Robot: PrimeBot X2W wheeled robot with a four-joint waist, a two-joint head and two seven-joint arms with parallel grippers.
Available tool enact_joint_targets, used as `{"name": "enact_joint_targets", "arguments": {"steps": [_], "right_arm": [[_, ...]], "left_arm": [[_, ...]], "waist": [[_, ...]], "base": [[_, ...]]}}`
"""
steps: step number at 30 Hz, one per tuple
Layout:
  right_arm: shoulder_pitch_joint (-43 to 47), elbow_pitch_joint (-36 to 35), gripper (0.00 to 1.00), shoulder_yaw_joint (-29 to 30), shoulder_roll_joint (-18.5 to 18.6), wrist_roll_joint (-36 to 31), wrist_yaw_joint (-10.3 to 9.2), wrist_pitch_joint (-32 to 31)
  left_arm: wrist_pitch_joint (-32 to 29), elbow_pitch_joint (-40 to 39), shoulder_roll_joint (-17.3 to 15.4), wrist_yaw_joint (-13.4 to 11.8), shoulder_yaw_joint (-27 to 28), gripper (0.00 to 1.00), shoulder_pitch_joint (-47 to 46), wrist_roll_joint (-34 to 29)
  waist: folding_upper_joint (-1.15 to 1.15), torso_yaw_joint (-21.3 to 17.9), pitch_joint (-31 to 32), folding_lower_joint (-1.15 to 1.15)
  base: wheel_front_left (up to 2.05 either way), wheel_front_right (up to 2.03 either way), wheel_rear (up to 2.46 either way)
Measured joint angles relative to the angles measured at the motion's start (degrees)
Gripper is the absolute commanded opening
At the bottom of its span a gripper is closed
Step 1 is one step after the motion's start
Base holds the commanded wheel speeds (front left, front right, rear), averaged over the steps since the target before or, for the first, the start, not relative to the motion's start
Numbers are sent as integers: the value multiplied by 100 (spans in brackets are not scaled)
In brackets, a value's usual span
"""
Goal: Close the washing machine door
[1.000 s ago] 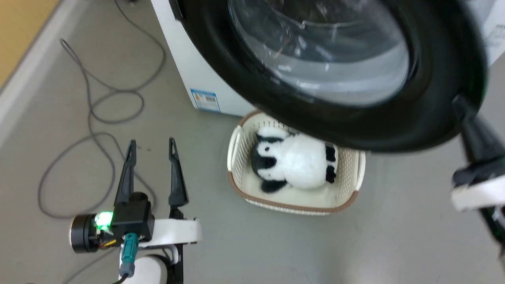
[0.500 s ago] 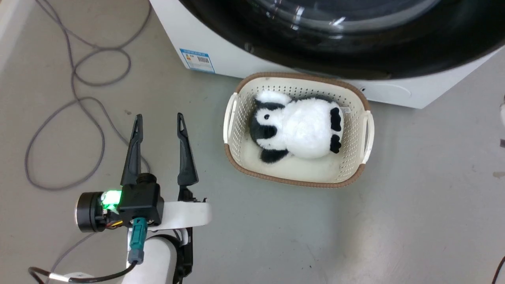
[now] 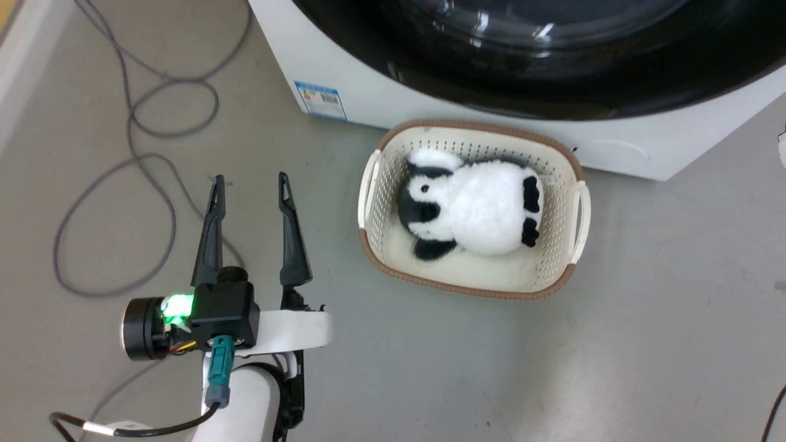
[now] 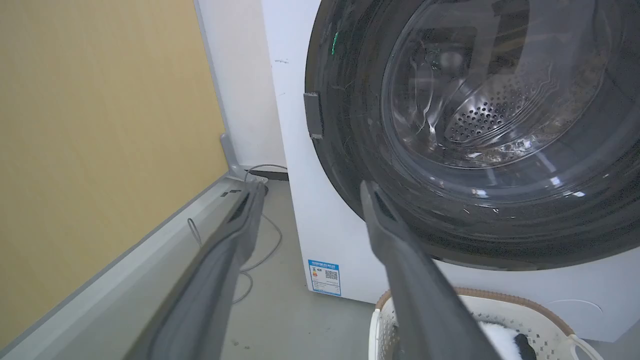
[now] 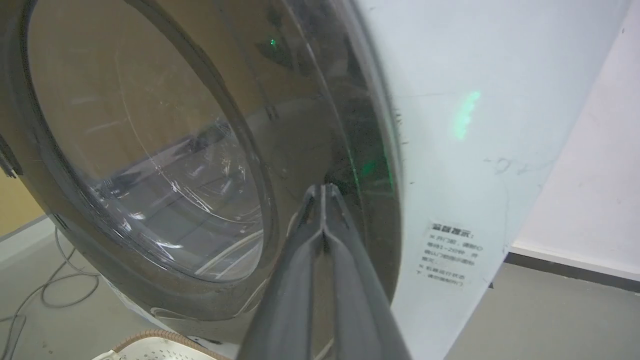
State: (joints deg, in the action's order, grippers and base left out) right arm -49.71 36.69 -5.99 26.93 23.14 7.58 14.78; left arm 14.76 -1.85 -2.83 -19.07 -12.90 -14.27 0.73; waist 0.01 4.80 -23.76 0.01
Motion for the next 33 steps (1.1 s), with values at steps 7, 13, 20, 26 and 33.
{"name": "enact_joint_targets", "arguments": {"steps": [7, 13, 20, 26, 33], "right_arm": [[642, -880, 0, 826, -432, -353, -4, -2], [1430, -2068, 0, 1293, -1006, -876, -5, -1], [2475, -2815, 100, 1214, -1624, -1198, -4, 1], [3388, -2905, 100, 1104, -2011, -1261, -4, 1], [4094, -2914, 100, 1004, -2268, -1411, -4, 1]], "left_arm": [[0, 96, -25, 10, 162, 100, 207, 49], [0, 163, -116, 94, 333, 100, 502, 88], [0, 222, -163, 210, 476, 100, 809, 98], [0, 274, -163, 290, 525, 100, 1059, 98], [0, 411, -155, 410, 588, 100, 1351, 107]], "waist": [[0, -86, 451, -1], [0, -232, 980, -1], [0, -464, 1524, -1], [0, -613, 1901, -1], [0, -729, 2236, -2]], "base": [[0, 0, 0], [0, 0, 0], [0, 0, 0], [0, 0, 0], [0, 0, 0]]}}
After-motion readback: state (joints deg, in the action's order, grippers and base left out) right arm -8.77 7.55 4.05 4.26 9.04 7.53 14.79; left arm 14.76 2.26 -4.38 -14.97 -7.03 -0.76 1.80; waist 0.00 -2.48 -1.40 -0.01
